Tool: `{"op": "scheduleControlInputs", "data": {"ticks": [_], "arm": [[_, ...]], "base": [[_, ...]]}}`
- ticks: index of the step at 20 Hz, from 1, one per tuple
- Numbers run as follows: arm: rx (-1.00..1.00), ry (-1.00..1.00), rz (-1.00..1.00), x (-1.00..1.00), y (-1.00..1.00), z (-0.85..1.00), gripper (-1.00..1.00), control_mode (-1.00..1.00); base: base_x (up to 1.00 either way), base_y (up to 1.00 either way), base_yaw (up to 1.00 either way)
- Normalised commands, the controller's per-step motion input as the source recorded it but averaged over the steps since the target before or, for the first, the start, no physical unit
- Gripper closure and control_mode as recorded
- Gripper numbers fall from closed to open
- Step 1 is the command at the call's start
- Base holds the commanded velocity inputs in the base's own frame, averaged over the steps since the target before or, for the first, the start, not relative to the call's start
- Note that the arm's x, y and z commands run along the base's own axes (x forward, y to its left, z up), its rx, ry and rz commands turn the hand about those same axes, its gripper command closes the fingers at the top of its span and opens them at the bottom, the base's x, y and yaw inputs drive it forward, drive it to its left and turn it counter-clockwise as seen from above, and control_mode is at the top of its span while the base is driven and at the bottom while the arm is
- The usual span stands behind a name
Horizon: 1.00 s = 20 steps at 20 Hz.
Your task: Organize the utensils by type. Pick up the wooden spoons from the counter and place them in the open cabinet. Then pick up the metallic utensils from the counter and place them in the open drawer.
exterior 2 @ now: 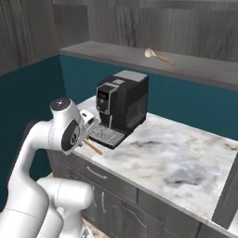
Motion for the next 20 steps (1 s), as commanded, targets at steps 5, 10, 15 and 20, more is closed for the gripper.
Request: {"op": "scheduleControlInputs", "data": {"ticks": [5, 10, 15, 20], "arm": [[0.00, 0.00, 0.00, 0.00, 0.00, 0.00, 1.00, 1.00], [0.00, 0.00, 0.00, 0.00, 0.00, 0.00, 1.00, 1.00], [0.00, 0.00, 0.00, 0.00, 0.00, 0.00, 1.00, 1.00], [0.00, 0.00, -0.03, 0.04, 0.00, -0.02, 1.00, -1.00]], "base": [[0.63, 0.52, -0.32], [0.63, 0.45, -0.07], [0.29, 0.10, -0.10], [0.03, 0.00, -0.04]]}}
